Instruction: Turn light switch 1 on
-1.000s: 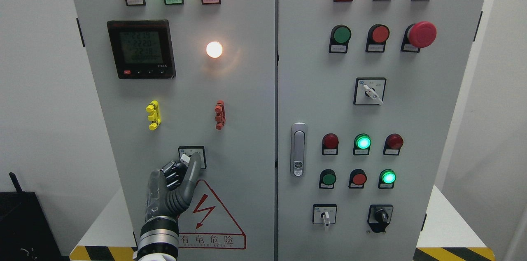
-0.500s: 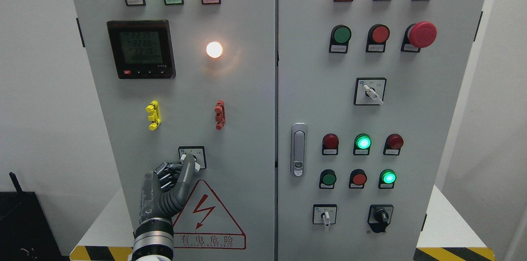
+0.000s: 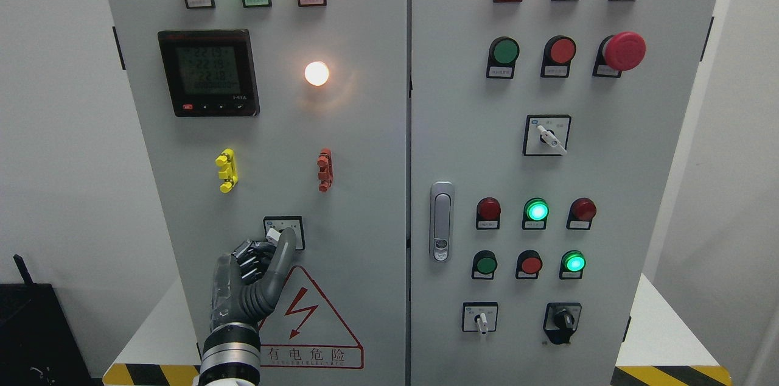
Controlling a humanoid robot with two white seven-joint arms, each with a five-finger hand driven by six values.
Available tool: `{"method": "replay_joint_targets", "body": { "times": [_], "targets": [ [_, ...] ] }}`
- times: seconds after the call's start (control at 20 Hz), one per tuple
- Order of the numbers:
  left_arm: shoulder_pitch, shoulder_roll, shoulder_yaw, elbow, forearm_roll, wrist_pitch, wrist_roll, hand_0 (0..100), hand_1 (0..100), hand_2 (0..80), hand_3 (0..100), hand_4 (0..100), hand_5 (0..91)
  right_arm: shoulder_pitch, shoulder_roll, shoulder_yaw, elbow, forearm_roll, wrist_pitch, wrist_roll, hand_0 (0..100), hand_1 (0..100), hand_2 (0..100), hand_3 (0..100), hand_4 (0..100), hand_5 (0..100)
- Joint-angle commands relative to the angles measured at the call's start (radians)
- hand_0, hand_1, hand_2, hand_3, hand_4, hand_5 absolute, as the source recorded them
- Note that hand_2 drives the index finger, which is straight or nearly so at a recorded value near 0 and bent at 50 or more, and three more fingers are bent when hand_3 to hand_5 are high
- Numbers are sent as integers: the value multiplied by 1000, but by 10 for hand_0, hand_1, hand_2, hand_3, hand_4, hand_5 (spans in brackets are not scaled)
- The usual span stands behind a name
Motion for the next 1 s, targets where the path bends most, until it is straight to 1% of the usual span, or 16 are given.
{"method": "replay_joint_targets", "body": {
  "times": [0.0,0.15,0.2,0.35,0.55,0.6,0.7,0.8,0.85,0.9,0.95],
  "targets": [
    [13,0,-7,-5,1,-2,-1,104,457,601,929,897,729,0,0,0,0,-25,0,0,0,0,0,0,0,0],
    [53,4,-13,-31,2,-9,-3,97,454,602,929,898,733,0,0,0,0,-25,0,0,0,0,0,0,0,0],
    [74,7,-15,-41,2,-29,-3,97,451,603,930,898,733,0,0,0,0,-25,0,0,0,0,0,0,0,0],
    [134,13,-18,-55,2,-133,-3,98,444,604,930,898,733,0,0,0,0,-25,0,0,0,0,0,0,0,0],
    [179,20,-10,-70,1,-184,-1,101,423,609,935,900,733,0,0,0,0,-25,0,0,0,0,0,0,0,0],
    [197,22,-8,-70,1,-210,-1,101,416,610,936,901,732,0,0,0,0,-25,0,0,0,0,0,0,0,0],
    [251,28,-5,-67,1,-286,-1,101,391,611,939,904,738,0,0,0,0,-25,-2,0,0,0,0,0,0,0],
    [329,37,-2,-56,4,-389,-4,97,359,611,943,924,759,0,0,0,0,-25,-2,0,0,0,0,0,0,0],
    [373,42,-1,-44,14,-446,-9,96,332,611,956,960,788,0,0,0,0,-25,0,0,0,0,0,0,0,0],
    [418,49,1,-16,39,-507,-15,103,290,609,971,951,808,0,0,0,0,-25,0,0,0,0,0,0,0,0],
    [464,56,4,19,63,-576,-26,103,290,609,971,951,808,0,0,0,0,-25,0,0,0,0,0,0,0,0]
  ]
}}
